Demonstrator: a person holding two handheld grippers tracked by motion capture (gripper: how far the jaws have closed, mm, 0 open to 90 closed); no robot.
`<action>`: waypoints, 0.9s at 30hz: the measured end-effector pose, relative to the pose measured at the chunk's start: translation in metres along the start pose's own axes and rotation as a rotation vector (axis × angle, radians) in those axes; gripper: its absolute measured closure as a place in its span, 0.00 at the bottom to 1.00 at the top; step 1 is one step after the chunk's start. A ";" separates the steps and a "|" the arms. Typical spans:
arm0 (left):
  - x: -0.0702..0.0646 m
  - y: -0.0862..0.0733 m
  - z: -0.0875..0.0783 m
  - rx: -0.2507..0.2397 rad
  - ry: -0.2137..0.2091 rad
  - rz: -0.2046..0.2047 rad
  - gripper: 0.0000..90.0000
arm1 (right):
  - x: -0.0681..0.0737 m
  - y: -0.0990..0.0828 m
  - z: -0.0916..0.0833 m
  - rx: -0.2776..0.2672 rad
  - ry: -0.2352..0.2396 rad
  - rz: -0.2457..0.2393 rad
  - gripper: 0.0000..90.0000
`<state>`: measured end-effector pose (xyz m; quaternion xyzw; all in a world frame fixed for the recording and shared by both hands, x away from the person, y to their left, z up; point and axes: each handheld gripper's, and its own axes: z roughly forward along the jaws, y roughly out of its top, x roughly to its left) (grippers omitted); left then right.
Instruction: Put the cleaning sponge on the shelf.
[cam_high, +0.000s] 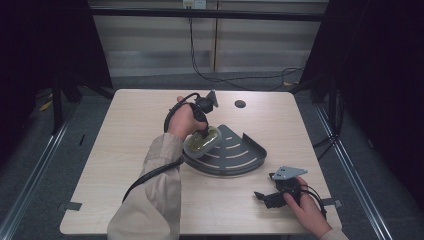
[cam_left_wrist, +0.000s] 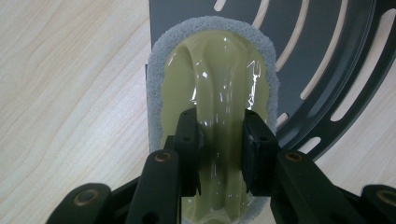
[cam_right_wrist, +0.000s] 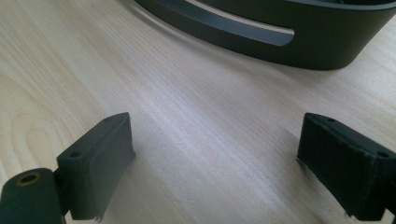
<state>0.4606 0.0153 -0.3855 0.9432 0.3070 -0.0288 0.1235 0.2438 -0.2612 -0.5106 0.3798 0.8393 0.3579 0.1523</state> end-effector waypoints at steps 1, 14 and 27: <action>0.000 0.000 0.001 -0.001 -0.003 -0.001 0.79 | 0.000 0.000 0.000 0.000 0.000 -0.001 0.11; 0.003 -0.003 0.011 -0.002 -0.006 -0.012 0.79 | 0.000 0.000 0.000 0.001 0.000 0.002 0.11; 0.005 -0.004 0.020 0.007 -0.014 -0.020 0.79 | 0.000 0.000 0.000 0.001 0.000 0.003 0.11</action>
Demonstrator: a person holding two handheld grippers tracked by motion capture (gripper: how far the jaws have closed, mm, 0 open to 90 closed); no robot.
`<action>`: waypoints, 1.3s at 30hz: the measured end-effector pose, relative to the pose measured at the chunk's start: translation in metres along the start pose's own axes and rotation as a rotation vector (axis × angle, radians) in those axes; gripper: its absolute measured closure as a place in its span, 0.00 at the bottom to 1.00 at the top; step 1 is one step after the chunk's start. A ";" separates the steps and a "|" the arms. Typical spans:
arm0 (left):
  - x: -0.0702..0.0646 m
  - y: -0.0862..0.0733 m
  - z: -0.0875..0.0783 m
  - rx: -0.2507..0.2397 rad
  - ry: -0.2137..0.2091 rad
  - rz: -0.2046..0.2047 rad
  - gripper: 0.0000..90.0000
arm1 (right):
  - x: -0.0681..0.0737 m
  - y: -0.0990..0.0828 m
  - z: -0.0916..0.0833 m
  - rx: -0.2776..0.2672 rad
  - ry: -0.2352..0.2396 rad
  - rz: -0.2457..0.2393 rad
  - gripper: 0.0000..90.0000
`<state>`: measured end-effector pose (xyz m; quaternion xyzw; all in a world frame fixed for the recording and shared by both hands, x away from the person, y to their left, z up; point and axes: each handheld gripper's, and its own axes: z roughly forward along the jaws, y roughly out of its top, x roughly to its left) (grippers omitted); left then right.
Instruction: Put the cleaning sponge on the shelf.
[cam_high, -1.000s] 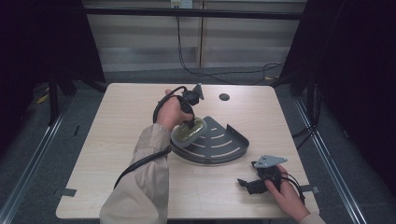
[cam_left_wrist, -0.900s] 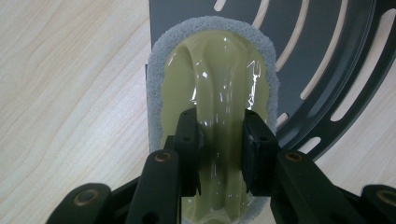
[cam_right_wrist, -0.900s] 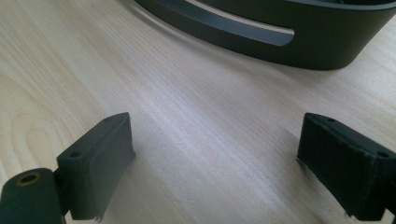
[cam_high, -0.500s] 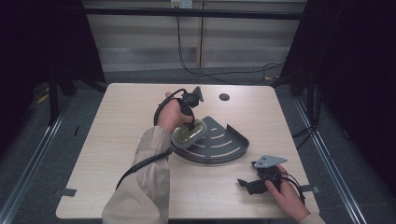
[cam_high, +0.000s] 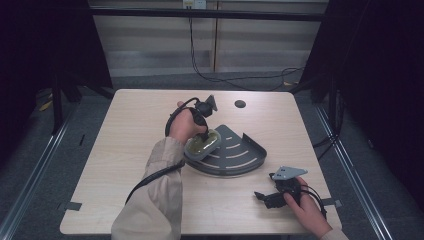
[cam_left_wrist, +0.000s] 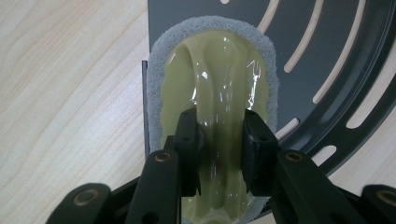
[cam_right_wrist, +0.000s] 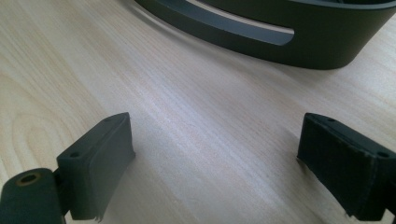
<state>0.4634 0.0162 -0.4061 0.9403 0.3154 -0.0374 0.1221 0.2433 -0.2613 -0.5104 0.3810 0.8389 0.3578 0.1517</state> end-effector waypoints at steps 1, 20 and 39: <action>0.000 0.000 0.001 0.000 0.001 0.000 0.79 | 0.000 0.000 0.000 0.000 0.000 0.000 0.11; 0.001 -0.001 0.009 0.011 0.001 -0.008 0.79 | 0.000 0.000 0.000 0.000 -0.003 0.000 0.11; 0.003 -0.003 0.015 0.028 0.002 -0.018 0.79 | 0.000 0.000 0.000 -0.001 -0.003 -0.001 0.11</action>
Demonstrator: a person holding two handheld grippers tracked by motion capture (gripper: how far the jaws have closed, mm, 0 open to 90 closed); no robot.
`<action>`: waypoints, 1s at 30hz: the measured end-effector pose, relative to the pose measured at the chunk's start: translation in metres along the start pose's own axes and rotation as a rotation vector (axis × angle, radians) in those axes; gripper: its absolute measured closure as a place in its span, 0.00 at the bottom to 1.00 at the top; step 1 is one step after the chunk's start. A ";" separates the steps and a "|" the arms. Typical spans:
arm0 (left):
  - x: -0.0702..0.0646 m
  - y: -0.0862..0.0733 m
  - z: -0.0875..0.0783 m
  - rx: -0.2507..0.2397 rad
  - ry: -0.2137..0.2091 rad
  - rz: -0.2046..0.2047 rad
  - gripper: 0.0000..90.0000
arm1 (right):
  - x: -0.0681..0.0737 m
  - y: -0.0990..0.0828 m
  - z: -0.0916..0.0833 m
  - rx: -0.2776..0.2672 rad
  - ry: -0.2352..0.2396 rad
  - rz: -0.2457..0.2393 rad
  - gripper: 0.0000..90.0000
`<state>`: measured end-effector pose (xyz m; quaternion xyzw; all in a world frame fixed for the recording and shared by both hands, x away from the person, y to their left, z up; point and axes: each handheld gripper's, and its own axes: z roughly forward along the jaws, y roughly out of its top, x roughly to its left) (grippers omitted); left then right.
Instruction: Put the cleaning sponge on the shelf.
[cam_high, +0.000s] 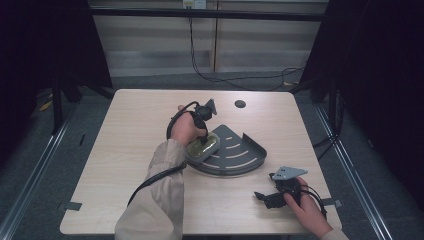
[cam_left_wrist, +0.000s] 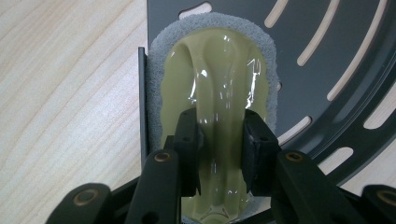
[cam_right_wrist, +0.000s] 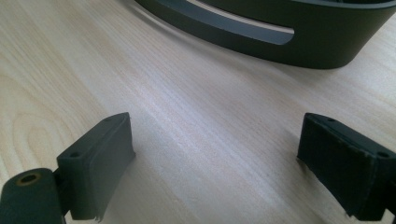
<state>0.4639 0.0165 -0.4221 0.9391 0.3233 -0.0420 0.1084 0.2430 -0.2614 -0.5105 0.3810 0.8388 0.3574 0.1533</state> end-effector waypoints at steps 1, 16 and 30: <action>0.000 0.000 0.000 0.001 0.002 0.000 0.79 | 0.000 0.000 0.000 0.000 -0.001 0.000 0.11; 0.000 -0.002 0.004 0.003 0.002 -0.005 0.79 | 0.000 0.000 0.000 0.002 0.001 0.003 0.11; 0.000 -0.002 0.007 0.005 -0.002 -0.004 0.78 | 0.000 0.000 0.000 0.001 0.001 0.002 0.11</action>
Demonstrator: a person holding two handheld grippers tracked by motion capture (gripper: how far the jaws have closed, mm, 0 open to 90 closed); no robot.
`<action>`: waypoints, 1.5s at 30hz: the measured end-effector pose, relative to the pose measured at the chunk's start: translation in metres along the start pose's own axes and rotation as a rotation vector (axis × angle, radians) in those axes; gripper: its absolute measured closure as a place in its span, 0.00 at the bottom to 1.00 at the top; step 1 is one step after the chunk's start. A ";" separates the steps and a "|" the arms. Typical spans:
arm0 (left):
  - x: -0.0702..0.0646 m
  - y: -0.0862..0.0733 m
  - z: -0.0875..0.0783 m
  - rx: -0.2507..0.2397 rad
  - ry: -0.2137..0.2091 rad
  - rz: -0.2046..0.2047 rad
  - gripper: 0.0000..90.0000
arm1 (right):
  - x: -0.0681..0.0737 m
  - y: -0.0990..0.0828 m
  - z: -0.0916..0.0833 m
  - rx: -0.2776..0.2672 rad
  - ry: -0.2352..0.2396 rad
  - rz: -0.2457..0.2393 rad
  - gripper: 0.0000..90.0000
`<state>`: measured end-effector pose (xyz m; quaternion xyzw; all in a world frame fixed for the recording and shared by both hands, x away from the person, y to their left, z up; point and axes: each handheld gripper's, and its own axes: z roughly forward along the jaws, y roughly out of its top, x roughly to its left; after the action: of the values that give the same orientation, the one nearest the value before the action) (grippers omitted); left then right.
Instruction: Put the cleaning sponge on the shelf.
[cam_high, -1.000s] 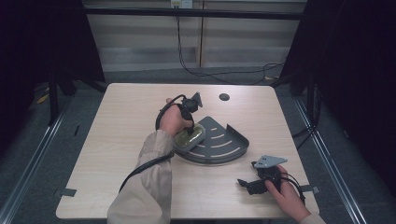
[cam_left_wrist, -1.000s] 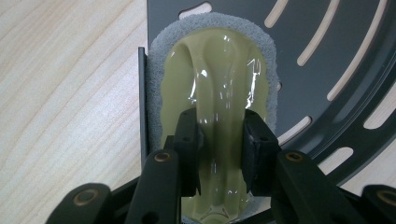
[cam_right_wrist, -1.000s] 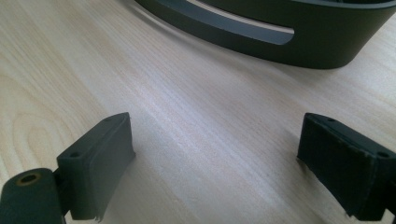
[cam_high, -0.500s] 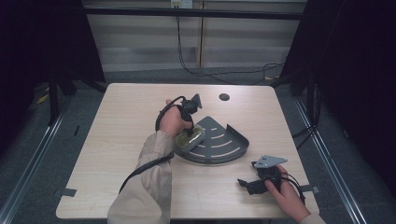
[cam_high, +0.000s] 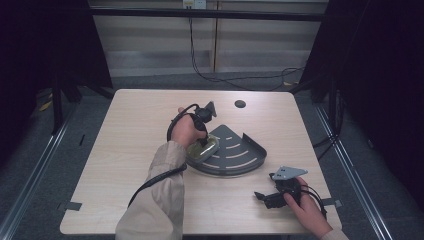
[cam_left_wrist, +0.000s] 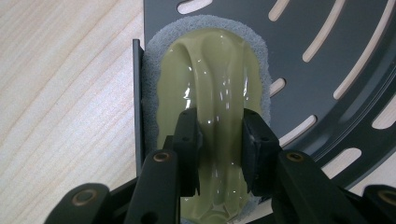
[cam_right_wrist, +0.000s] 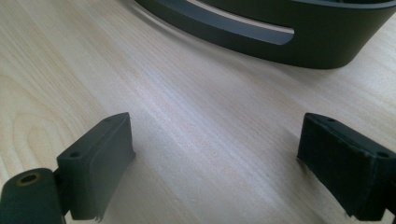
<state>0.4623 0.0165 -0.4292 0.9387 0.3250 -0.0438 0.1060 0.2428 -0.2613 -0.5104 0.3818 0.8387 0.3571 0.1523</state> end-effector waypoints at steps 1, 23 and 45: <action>0.000 0.000 0.000 0.001 0.000 0.000 0.78 | 0.000 0.000 0.000 0.000 0.000 0.001 0.11; -0.001 -0.002 0.000 0.009 0.008 -0.017 0.72 | 0.000 0.000 0.000 0.000 0.000 0.000 0.11; -0.001 -0.004 -0.003 -0.003 0.001 -0.042 0.60 | 0.000 0.000 0.000 0.000 0.000 0.001 0.11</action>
<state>0.4592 0.0195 -0.4266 0.9316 0.3448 -0.0452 0.1062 0.2428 -0.2613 -0.5104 0.3821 0.8386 0.3572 0.1522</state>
